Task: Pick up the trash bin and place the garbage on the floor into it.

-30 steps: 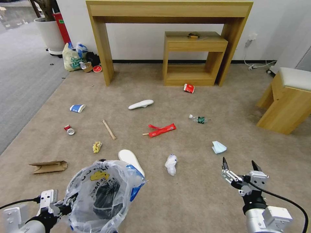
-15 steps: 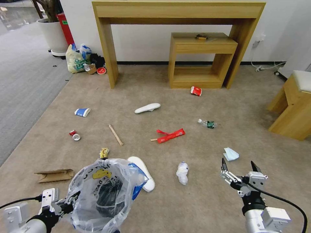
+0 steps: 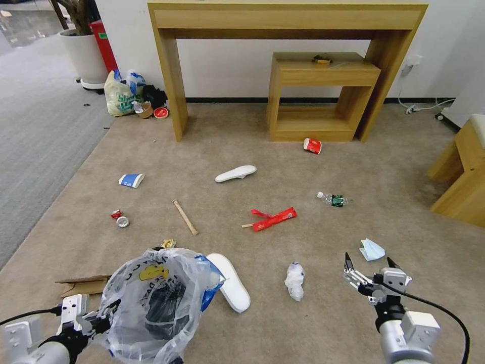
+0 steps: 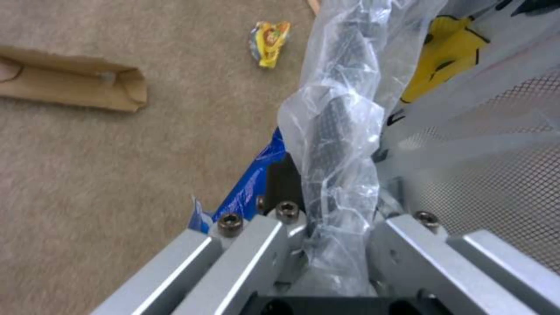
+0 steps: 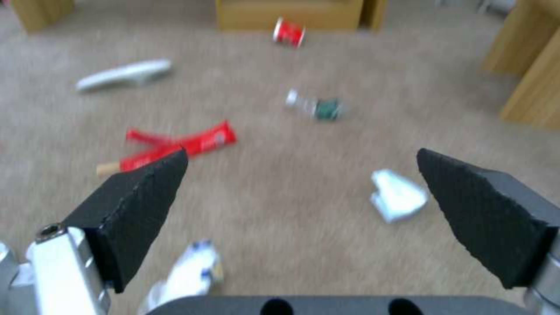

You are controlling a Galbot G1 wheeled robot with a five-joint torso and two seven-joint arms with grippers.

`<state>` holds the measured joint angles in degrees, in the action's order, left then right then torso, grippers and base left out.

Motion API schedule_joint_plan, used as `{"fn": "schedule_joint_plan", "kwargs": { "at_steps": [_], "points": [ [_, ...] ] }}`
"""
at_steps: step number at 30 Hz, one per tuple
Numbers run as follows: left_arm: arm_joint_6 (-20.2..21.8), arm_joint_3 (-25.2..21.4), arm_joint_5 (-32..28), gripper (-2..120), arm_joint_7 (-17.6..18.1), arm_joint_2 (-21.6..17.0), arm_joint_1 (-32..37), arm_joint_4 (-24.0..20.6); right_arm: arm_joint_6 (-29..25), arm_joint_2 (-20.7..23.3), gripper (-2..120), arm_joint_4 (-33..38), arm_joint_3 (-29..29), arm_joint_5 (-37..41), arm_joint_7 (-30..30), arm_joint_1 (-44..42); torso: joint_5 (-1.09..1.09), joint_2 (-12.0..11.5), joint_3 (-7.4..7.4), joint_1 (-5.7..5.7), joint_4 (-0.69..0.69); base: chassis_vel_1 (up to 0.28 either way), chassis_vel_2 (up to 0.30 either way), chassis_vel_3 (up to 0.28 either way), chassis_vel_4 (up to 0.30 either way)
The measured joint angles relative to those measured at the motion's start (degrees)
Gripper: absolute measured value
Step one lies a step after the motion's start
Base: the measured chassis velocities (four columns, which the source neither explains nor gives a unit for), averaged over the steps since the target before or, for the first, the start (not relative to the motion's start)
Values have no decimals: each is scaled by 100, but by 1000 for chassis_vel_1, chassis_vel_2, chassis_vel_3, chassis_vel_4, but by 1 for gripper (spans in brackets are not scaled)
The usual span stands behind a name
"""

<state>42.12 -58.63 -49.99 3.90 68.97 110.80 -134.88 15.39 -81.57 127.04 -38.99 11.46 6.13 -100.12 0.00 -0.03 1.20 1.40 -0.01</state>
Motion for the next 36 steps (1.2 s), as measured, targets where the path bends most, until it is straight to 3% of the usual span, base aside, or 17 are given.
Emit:
{"fn": "schedule_joint_plan", "kwargs": {
  "at_steps": [12,19,28,36],
  "points": [
    [0,32,-78,0,45,-169,-174,129,865,788,100,-1463,174,351,-831,1041,-2,0,1,0,-2,0,0,0,0],
    [1,4,-93,0,104,-157,-222,233,1190,1152,100,-2623,805,761,-1029,2025,-1,0,1,0,0,0,0,0,0],
    [1,23,-71,0,289,-95,-290,246,1393,1030,100,-3959,1637,1079,-1160,3031,-1,-1,1,0,-1,0,0,0,0],
    [1,11,-42,0,322,-27,-258,216,1937,916,100,-4399,1950,1338,-703,3563,-1,0,0,0,0,0,0,0,0]
  ]
}}
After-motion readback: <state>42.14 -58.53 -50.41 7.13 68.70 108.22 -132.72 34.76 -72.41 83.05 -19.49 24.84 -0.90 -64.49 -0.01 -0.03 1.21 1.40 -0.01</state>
